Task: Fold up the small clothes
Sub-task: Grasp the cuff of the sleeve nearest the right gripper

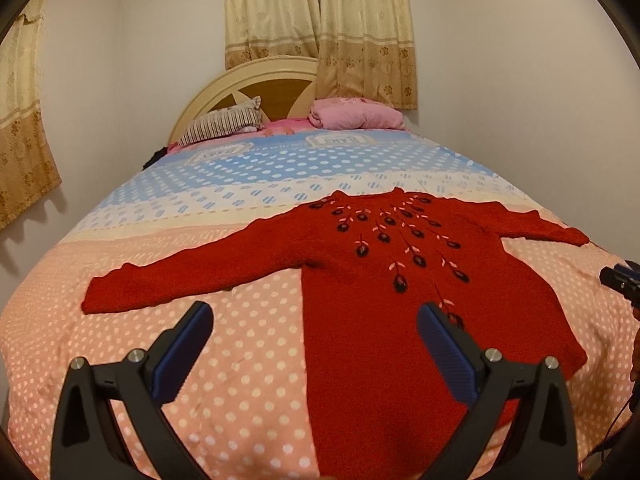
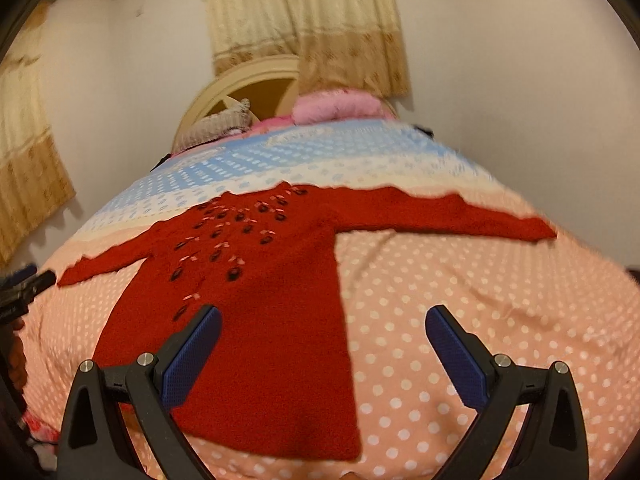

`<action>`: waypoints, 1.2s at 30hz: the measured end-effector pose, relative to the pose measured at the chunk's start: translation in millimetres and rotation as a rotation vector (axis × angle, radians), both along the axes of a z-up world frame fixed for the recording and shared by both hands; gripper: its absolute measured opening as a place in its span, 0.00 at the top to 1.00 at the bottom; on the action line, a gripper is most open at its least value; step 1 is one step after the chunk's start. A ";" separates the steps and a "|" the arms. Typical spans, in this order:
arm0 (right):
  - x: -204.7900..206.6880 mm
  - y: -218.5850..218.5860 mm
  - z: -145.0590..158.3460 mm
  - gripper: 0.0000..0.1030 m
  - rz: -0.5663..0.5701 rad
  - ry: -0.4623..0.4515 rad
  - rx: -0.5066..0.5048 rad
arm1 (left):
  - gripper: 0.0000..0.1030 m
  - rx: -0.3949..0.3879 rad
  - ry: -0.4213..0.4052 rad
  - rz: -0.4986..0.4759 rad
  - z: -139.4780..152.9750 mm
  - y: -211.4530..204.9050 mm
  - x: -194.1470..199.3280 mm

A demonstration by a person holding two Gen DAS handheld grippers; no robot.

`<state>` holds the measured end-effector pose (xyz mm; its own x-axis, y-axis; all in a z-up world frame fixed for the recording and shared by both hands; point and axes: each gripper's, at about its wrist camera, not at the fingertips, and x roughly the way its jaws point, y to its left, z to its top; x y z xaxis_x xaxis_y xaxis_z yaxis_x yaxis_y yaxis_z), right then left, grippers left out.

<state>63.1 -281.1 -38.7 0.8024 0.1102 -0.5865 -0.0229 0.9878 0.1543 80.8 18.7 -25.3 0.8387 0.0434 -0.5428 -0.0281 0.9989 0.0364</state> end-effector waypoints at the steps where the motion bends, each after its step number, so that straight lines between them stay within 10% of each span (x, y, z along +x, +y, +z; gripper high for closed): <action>1: 6.5 -9.3 -2.8 0.01 -0.011 0.016 0.032 | 0.00 -0.003 0.003 -0.006 -1.0 0.2 4.4; 13: 64.7 -122.9 -8.8 0.01 -0.294 -0.018 0.111 | 0.00 0.046 0.064 0.008 -29.8 -2.6 89.6; 21: 106.7 -202.2 -25.6 0.01 -0.440 0.155 0.171 | 0.00 0.074 0.105 0.023 -50.1 -4.5 130.6; 36: 167.0 -333.9 -59.0 0.01 -0.641 0.204 0.329 | 0.00 0.079 0.165 0.132 -75.8 30.1 193.2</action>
<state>230.1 -615.0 -97.7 0.6476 -0.1467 -0.7477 0.6019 0.7003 0.3839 274.0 48.8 -101.1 0.7230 0.1941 -0.6630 -0.1452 0.9810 0.1289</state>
